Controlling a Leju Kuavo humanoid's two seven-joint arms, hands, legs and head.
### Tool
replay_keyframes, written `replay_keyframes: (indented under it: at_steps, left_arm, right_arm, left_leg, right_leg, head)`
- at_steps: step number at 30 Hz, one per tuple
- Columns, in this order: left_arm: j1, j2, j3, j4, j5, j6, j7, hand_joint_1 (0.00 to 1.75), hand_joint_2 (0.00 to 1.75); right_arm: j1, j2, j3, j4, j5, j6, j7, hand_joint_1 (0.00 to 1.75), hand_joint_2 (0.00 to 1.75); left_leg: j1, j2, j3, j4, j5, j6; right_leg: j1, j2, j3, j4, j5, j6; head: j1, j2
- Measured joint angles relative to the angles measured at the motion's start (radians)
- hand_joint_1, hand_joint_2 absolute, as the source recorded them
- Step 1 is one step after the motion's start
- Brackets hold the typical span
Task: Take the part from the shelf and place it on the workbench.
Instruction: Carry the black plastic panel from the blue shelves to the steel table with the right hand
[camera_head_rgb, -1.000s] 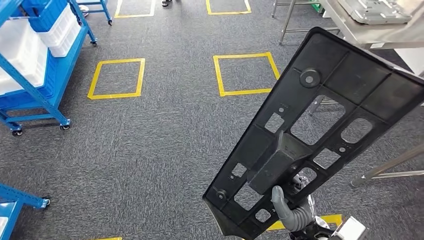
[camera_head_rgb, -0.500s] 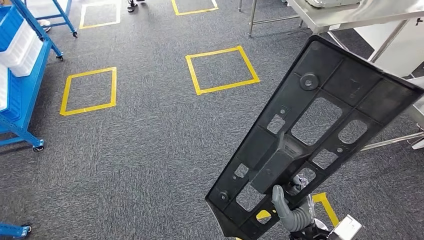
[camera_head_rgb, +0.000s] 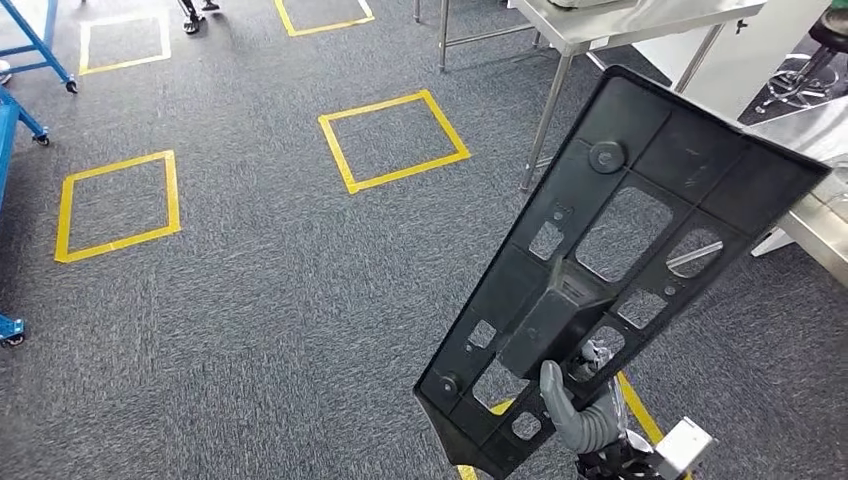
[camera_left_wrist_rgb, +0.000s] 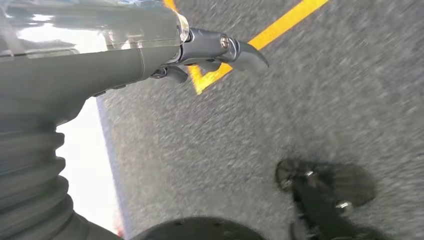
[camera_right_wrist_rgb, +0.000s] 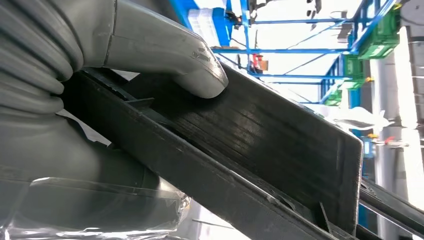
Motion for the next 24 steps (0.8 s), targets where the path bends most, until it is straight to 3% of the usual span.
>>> replay_keyframes:
  at_steps: [2, 3, 4, 5, 7, 9, 10, 12, 14, 15, 17, 18, 19, 20, 21, 23, 24]
  left_arm:
    - [0.001, -0.003, 0.001, 0.000, 0.002, -0.001, -0.025, 0.00, 1.75]
    - [0.001, -0.005, 0.000, 0.000, 0.000, -0.004, -0.036, 0.00, 1.75]
    - [0.001, -0.008, 0.000, 0.000, -0.004, -0.007, -0.047, 0.00, 1.75]
    - [-0.001, -0.011, -0.001, 0.000, -0.009, -0.010, -0.060, 0.00, 1.75]
    - [-0.009, -0.018, -0.003, 0.000, -0.018, -0.014, -0.085, 0.00, 1.75]
    - [-0.021, -0.022, -0.006, 0.000, -0.027, -0.015, -0.104, 0.00, 1.75]
    - [-0.028, -0.023, -0.009, 0.000, -0.032, -0.015, -0.111, 0.00, 1.75]
    - [-0.044, -0.026, -0.016, 0.000, -0.039, -0.014, -0.119, 0.00, 1.75]
    - [-0.057, -0.028, -0.022, 0.000, -0.043, -0.011, -0.128, 0.00, 1.75]
    - [-0.061, -0.028, -0.025, 0.000, -0.043, -0.009, -0.133, 0.00, 1.75]
    - [-0.063, -0.028, -0.027, 0.000, -0.040, -0.005, -0.141, 0.00, 1.75]
    - [-0.062, -0.028, -0.028, 0.000, -0.034, -0.003, -0.145, 0.00, 1.75]
    - [-0.059, -0.028, -0.027, 0.000, -0.025, 0.000, -0.150, 0.00, 1.75]
    - [-0.056, -0.027, -0.026, 0.000, -0.014, 0.004, -0.156, 0.00, 1.75]
    - [-0.052, -0.025, -0.024, 0.000, -0.002, 0.009, -0.162, 0.00, 1.75]
    - [-0.043, -0.020, -0.015, 0.001, 0.023, 0.022, -0.166, 0.00, 1.75]
    - [-0.038, -0.017, -0.009, 0.001, 0.036, 0.028, -0.161, 0.00, 1.75]
  right_arm:
    - [-0.011, -0.001, -0.002, -0.009, 0.002, 0.005, 0.006, 1.75, 1.75]
    - [-0.014, -0.002, -0.003, -0.012, 0.004, 0.005, 0.010, 1.75, 1.75]
    - [-0.015, -0.002, -0.004, -0.017, 0.007, 0.004, 0.014, 1.75, 1.75]
    - [-0.015, -0.002, -0.006, -0.023, 0.011, 0.003, 0.018, 1.75, 1.75]
    - [-0.015, -0.002, -0.010, -0.043, 0.021, 0.001, 0.027, 1.75, 1.75]
    - [-0.013, -0.002, -0.012, -0.070, 0.027, 0.002, 0.034, 1.75, 1.75]
    - [-0.010, -0.002, -0.012, -0.083, 0.030, 0.002, 0.038, 1.75, 1.75]
    - [-0.004, -0.003, -0.013, -0.104, 0.034, 0.002, 0.046, 1.75, 1.75]
    - [0.001, -0.003, -0.016, -0.123, 0.036, 0.002, 0.052, 1.75, 1.75]
    - [0.002, -0.003, -0.016, -0.132, 0.035, 0.003, 0.054, 1.75, 1.75]
    - [0.003, -0.003, -0.017, -0.144, 0.030, 0.009, 0.061, 1.75, 1.75]
    - [0.003, -0.003, -0.017, -0.146, 0.025, 0.016, 0.065, 1.75, 1.75]
    - [0.002, -0.003, -0.017, -0.146, 0.021, 0.026, 0.068, 1.75, 1.75]
    - [-0.002, -0.003, -0.017, -0.144, 0.016, 0.038, 0.071, 1.75, 1.75]
    - [-0.010, -0.003, -0.016, -0.140, 0.012, 0.051, 0.072, 1.75, 1.75]
    - [-0.034, -0.003, -0.015, -0.123, -0.001, 0.074, 0.071, 1.75, 1.75]
    - [-0.048, -0.002, -0.014, -0.112, -0.009, 0.083, 0.071, 1.75, 1.75]
  left_leg:
    - [-0.004, 0.025, -0.003, -0.002, 0.003, 0.004]
    - [-0.004, 0.037, -0.004, -0.002, 0.003, 0.005]
    - [-0.005, 0.048, -0.004, -0.001, 0.002, 0.004]
    - [-0.004, 0.059, -0.005, 0.000, 0.002, 0.003]
    - [-0.004, 0.076, -0.004, 0.007, -0.003, -0.003]
    - [-0.008, 0.088, -0.006, 0.019, -0.011, -0.013]
    - [-0.010, 0.093, -0.007, 0.024, -0.014, -0.019]
    - [-0.010, 0.106, -0.007, 0.026, -0.018, -0.028]
    - [-0.005, 0.087, -0.016, 0.051, -0.040, -0.040]
    - [-0.002, 0.066, -0.032, 0.090, -0.067, -0.045]
    - [0.001, 0.034, -0.089, 0.223, -0.135, -0.052]
    - [0.002, 0.028, -0.118, 0.286, -0.158, -0.053]
    - [0.002, 0.026, -0.134, 0.321, -0.162, -0.053]
    - [0.002, 0.024, -0.133, 0.316, -0.145, -0.051]
    - [0.002, 0.021, -0.114, 0.270, -0.112, -0.048]
    - [0.002, -0.014, -0.053, 0.129, -0.042, -0.039]
    - [0.002, -0.034, -0.031, 0.075, -0.023, -0.034]
  right_leg:
    - [-0.001, -0.036, -0.059, 0.130, -0.068, 0.007]
    - [-0.003, -0.041, -0.082, 0.185, -0.087, 0.010]
    - [-0.005, -0.043, -0.090, 0.207, -0.088, 0.014]
    - [-0.008, -0.047, -0.076, 0.187, -0.069, 0.017]
    - [-0.011, -0.078, -0.003, 0.056, -0.008, 0.020]
    - [-0.007, -0.109, 0.052, -0.052, 0.024, 0.012]
    - [-0.004, -0.115, 0.059, -0.071, 0.025, 0.006]
    - [-0.001, -0.096, 0.055, -0.072, 0.028, -0.008]
    - [-0.003, -0.078, 0.052, -0.075, 0.033, -0.020]
    - [-0.005, -0.069, 0.051, -0.077, 0.036, -0.025]
    - [-0.005, -0.049, 0.048, -0.077, 0.039, -0.030]
    - [-0.004, -0.038, 0.047, -0.076, 0.039, -0.031]
    - [-0.004, -0.026, 0.047, -0.075, 0.040, -0.031]
    - [-0.004, -0.013, 0.047, -0.074, 0.040, -0.031]
    - [-0.004, -0.001, 0.048, -0.073, 0.040, -0.031]
    - [-0.004, 0.023, 0.048, -0.071, 0.041, -0.028]
    - [-0.004, 0.033, 0.045, -0.070, 0.042, -0.023]
  head:
    - [0.000, 0.000]
    - [0.000, 0.000]
    - [0.000, 0.000]
    - [0.000, 0.000]
    - [0.000, 0.000]
    - [0.000, 0.000]
    - [0.000, 0.000]
    - [0.000, 0.000]
    - [0.000, 0.000]
    - [0.000, 0.000]
    - [0.000, 0.000]
    - [0.000, 0.000]
    - [0.000, 0.000]
    - [0.000, 0.000]
    - [0.000, 0.000]
    - [0.000, 0.000]
    - [0.000, 0.000]
